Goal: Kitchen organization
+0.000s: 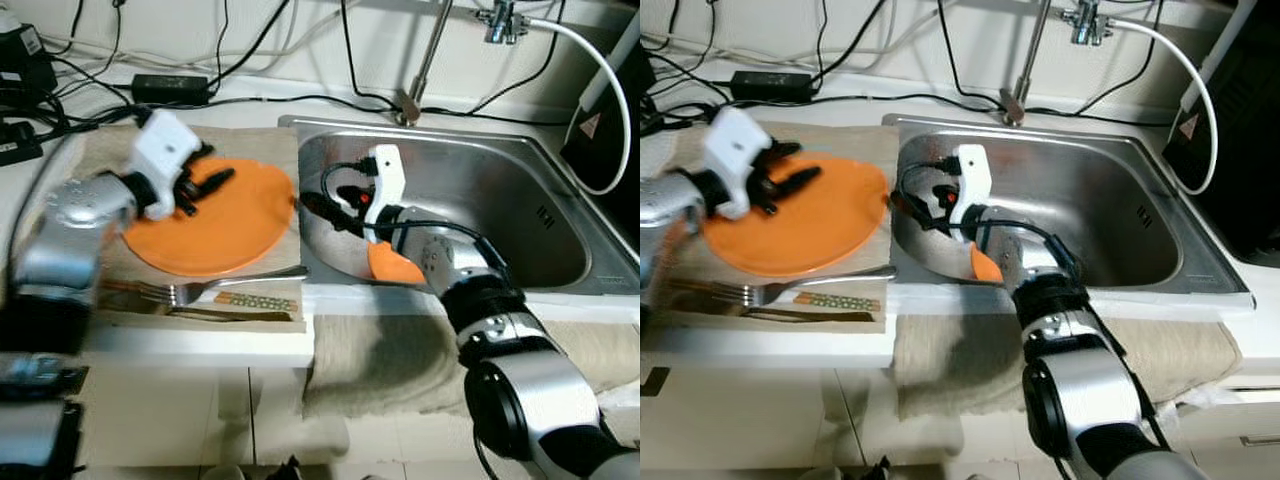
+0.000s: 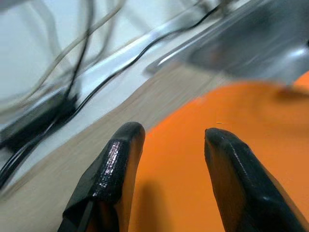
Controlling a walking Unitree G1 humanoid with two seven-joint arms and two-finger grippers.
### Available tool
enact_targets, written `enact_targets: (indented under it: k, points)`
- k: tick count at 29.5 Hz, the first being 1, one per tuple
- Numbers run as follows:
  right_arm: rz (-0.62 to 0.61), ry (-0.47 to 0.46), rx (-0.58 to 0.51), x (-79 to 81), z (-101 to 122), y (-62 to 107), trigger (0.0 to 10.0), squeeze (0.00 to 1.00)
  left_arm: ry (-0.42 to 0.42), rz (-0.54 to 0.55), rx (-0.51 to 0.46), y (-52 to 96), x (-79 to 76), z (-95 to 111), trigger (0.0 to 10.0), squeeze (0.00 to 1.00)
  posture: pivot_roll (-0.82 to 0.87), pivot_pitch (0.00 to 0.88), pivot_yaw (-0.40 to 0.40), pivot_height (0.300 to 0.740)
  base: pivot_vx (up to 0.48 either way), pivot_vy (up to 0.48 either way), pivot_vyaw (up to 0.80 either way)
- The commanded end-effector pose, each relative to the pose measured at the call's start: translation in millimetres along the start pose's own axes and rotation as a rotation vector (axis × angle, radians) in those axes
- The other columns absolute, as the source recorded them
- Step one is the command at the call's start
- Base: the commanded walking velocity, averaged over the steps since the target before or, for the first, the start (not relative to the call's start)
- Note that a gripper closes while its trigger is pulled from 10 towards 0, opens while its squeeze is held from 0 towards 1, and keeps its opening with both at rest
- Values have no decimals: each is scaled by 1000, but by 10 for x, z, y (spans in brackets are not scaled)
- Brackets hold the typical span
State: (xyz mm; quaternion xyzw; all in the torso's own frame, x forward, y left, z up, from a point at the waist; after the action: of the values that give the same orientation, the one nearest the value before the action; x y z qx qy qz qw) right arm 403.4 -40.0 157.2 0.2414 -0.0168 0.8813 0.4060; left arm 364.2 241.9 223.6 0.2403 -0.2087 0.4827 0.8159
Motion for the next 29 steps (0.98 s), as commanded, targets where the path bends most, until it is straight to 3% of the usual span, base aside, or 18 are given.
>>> enact_targets:
  k: [1,3,5,6,9,13,21,29]
  points:
    - [-13,2,-40,3,123,-19,10000,0,3,31,50,129,67,-110,10000,0,2,0,-142,740,0,0,0]
    - [7,5,-59,49,168,-39,10000,0,11,57,119,301,143,-282,10000,0,9,0,-151,740,0,0,0]
    - [7,5,-59,49,168,-39,10000,0,11,57,119,301,143,-282,10000,0,9,0,-151,740,0,0,0]
    - [20,6,-68,73,189,-48,10000,0,23,50,149,373,141,-373,10000,0,13,0,-158,740,0,0,0]
    - [53,6,-82,141,229,-80,10000,0,81,-3,193,477,24,-585,10000,0,16,0,-166,740,0,0,0]
    - [62,16,-77,197,251,-136,10000,0,121,-69,236,454,-165,-729,10000,0,5,0,-165,740,0,0,0]
    - [63,-7,-63,246,265,-187,10000,0,121,-120,274,454,-280,-833,10000,0,-10,0,-158,740,0,0,0]
    - [52,-122,-39,261,201,-232,10000,0,130,-165,279,463,-401,-891,10000,0,-18,0,-167,740,0,0,0]
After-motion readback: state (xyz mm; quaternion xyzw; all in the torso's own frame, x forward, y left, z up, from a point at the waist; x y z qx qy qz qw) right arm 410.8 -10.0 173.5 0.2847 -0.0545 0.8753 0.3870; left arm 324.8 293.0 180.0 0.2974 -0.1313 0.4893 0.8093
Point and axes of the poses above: a point about 5 cm out from each wrist's last joint towards the gripper, its own y axis pointing back from the gripper into the wrist, its own z axis along the axis of the wrist's last joint, x = y × z, the point moved 3 cm from there along -y, pointing out of the wrist towards the gripper, and after that the axes turned 6 degrees about -y, right-handed, at the moved point
